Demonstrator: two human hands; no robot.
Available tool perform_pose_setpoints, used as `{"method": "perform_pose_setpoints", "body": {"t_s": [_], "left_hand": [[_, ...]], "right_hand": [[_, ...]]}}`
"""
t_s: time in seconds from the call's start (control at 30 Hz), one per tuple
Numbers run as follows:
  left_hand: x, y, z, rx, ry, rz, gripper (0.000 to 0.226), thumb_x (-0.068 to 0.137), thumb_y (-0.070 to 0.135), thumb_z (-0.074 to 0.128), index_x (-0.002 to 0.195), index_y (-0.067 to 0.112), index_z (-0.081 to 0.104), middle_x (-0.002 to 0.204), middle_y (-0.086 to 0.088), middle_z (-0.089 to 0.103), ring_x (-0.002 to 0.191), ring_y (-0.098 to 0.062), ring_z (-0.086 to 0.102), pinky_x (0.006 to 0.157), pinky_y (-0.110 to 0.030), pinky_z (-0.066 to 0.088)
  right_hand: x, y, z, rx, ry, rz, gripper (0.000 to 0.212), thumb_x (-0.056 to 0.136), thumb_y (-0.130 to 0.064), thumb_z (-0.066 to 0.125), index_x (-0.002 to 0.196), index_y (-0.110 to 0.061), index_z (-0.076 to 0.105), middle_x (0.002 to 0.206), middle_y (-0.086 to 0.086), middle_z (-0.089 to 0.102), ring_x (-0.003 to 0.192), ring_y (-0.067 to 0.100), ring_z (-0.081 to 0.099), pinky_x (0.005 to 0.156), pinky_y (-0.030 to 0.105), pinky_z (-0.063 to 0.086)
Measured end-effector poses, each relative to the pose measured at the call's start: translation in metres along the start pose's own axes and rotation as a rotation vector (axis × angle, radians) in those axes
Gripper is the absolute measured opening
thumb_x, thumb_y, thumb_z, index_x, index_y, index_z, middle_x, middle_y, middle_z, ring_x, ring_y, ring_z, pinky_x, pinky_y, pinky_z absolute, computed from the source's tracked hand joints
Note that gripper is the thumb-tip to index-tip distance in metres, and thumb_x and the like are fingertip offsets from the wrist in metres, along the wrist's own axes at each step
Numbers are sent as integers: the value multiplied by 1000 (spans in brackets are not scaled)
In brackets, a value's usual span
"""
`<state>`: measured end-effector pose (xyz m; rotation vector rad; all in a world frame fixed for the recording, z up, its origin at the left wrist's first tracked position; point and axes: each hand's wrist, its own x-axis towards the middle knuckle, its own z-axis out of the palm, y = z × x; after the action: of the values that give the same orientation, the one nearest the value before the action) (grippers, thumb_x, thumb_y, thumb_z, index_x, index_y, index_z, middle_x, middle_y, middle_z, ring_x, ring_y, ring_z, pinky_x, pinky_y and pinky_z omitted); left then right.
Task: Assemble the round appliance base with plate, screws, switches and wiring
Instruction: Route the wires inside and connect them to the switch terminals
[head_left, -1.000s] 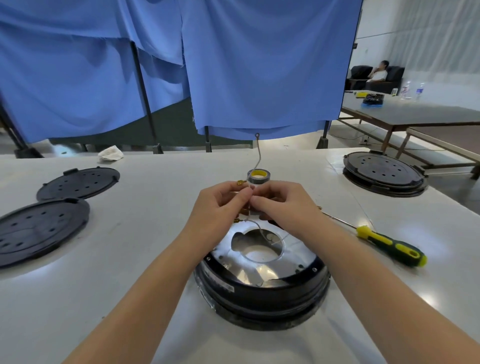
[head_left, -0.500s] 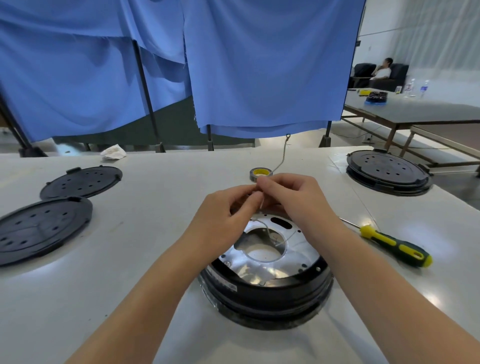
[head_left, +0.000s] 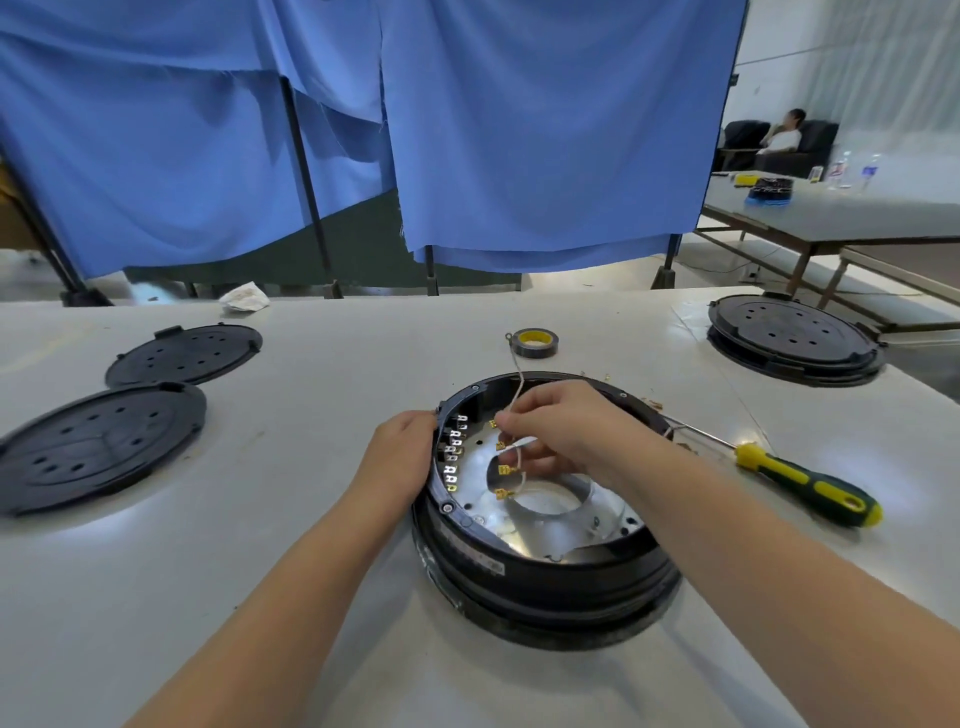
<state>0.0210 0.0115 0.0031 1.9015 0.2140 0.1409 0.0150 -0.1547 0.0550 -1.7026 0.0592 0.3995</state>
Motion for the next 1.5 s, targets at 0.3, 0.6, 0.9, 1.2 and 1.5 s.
{"method": "perform_pose_setpoints", "body": {"t_s": [0.3,0.6,0.9,1.2,1.5], "left_hand": [[-10,-11,3,29,39,43,33,81,46,69,67,19,57,58,10,58,52,-6,54,55,-26,39],[-17,-17,14,-226,-4,40,18,96,30,56,83,20,65,76,6,67,62,3,62,56,-14,44],[-13,-17,14,-258,-20,98,20,96,22,56,80,18,67,69,6,65,62,-3,60,55,-15,47],[-13,-15,15,-273,-16,92,20,96,19,55,79,15,66,75,-1,65,68,-10,60,62,-23,48],[-15,-11,14,-220,-11,115,22,96,19,55,76,12,62,72,-3,60,67,-12,55,60,-23,45]], "right_hand": [[15,-3,3,-244,-47,267,18,94,-15,57,77,-10,61,65,-2,55,56,7,53,54,17,48],[22,2,12,-242,-79,307,7,91,-2,57,86,-1,61,62,7,65,58,10,63,60,22,57],[29,3,12,-142,-148,376,10,91,1,55,81,3,58,54,10,67,47,12,66,56,22,57],[30,8,6,-143,-177,343,12,92,-5,55,82,-7,60,53,0,67,45,5,63,49,14,53],[29,10,8,-133,-188,337,14,93,-6,57,80,-8,62,53,-2,67,44,2,62,47,12,51]]}}
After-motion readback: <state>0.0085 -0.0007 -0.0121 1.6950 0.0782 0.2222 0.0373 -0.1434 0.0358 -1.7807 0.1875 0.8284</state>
